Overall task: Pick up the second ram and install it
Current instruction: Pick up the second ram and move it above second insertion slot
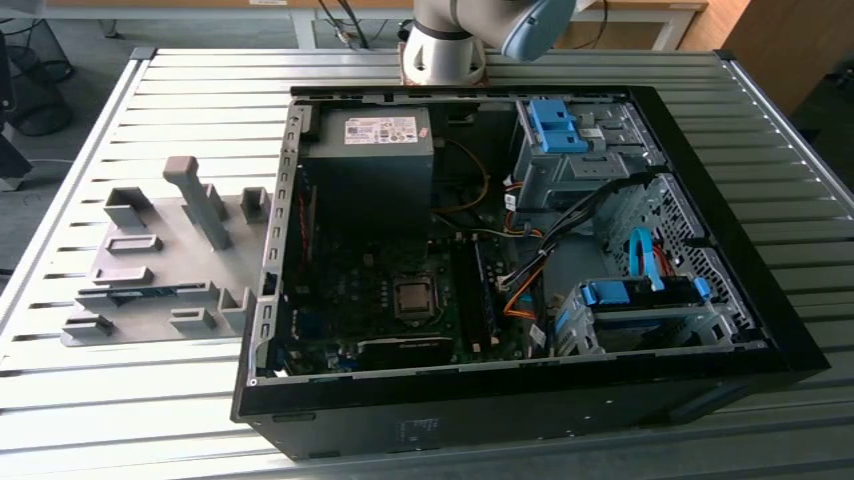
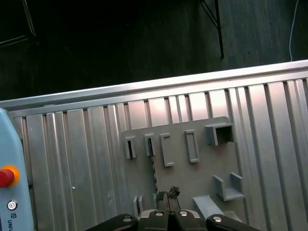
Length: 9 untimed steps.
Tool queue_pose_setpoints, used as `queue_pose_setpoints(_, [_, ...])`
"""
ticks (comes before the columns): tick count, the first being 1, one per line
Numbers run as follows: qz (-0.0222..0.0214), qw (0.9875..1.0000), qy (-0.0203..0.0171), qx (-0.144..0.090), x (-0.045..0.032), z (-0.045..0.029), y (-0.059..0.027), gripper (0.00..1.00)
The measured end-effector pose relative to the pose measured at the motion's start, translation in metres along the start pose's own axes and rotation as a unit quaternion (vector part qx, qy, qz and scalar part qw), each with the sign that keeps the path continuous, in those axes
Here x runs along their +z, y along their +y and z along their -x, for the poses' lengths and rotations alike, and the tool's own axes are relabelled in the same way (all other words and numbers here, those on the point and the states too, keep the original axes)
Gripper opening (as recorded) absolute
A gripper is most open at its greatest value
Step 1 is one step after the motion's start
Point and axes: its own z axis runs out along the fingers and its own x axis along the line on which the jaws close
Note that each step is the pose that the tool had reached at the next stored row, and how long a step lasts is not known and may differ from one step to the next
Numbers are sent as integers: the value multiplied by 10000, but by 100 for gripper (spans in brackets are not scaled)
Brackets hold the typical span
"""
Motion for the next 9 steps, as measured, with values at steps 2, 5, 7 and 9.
queue_pose_setpoints(2, [3, 9999, 6, -157, 2, 0, 0, 10])
queue_pose_setpoints(5, [5, 9997, 9, -230, 2, 0, 0, 10])
queue_pose_setpoints(7, [5, 9997, 9, -231, 2, 0, 0, 10])
queue_pose_setpoints(9, [5, 9997, 9, -232, 3, 0, 0, 11])
